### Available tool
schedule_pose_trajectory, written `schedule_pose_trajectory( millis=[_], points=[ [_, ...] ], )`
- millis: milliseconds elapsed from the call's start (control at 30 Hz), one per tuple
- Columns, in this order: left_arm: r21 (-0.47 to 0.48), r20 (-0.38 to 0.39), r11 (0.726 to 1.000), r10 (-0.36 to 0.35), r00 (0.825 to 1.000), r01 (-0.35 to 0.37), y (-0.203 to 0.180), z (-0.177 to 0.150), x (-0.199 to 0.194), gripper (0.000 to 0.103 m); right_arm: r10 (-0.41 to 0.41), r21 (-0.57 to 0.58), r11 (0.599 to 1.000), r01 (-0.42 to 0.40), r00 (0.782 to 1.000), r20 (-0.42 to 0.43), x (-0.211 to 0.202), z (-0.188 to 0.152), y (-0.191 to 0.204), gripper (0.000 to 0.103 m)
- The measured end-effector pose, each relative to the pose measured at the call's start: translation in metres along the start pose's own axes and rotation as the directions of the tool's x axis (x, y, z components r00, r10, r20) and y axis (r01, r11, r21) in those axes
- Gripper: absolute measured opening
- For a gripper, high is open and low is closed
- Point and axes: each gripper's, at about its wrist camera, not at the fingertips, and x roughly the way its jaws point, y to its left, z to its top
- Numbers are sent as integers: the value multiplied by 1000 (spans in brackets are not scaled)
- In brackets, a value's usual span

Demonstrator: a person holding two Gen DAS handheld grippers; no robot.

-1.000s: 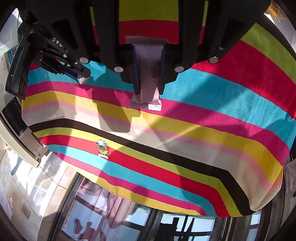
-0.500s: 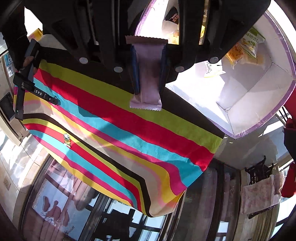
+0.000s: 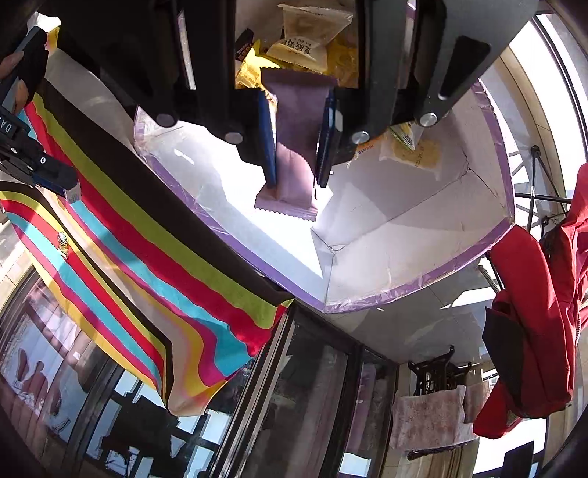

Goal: Organize snacks

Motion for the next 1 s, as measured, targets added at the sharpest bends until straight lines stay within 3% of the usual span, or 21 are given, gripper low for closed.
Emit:
schedule_pose_trajectory(
  millis=[67,100,133,167,200,400,600,700,833,1000],
  points=[
    [1,16,999,37,999,-37,5,0,-3,26,84,-3,996,-84,996,14,5,3,15,36],
    [5,22,998,62,998,-63,6,0,-4,39,118,3,993,-118,993,18,8,5,19,43],
    [8,30,996,91,995,-92,9,2,-4,52,137,12,990,-138,990,20,9,5,23,63],
    [6,41,994,113,993,-114,11,2,-6,80,148,12,989,-148,989,31,8,5,25,70],
    [2,59,992,128,990,-129,11,2,-8,90,153,8,988,-153,987,40,6,4,27,71],
    [-6,39,993,117,992,-116,5,1,-3,96,81,36,996,-82,996,40,-5,-8,8,71],
    [2,-20,1000,6,1000,-6,-35,4,7,101,-40,53,998,37,997,62,-29,-28,-26,72],
    [49,-63,995,-87,994,91,-82,18,17,101,-108,85,991,100,990,92,-44,-37,-50,77],
    [164,-75,961,-212,974,222,-171,42,39,101,-226,174,963,204,967,116,-64,-52,-93,81],
    [245,-137,914,-299,945,324,-283,56,106,101,-365,347,886,306,923,118,-94,-79,-160,81]
  ],
)
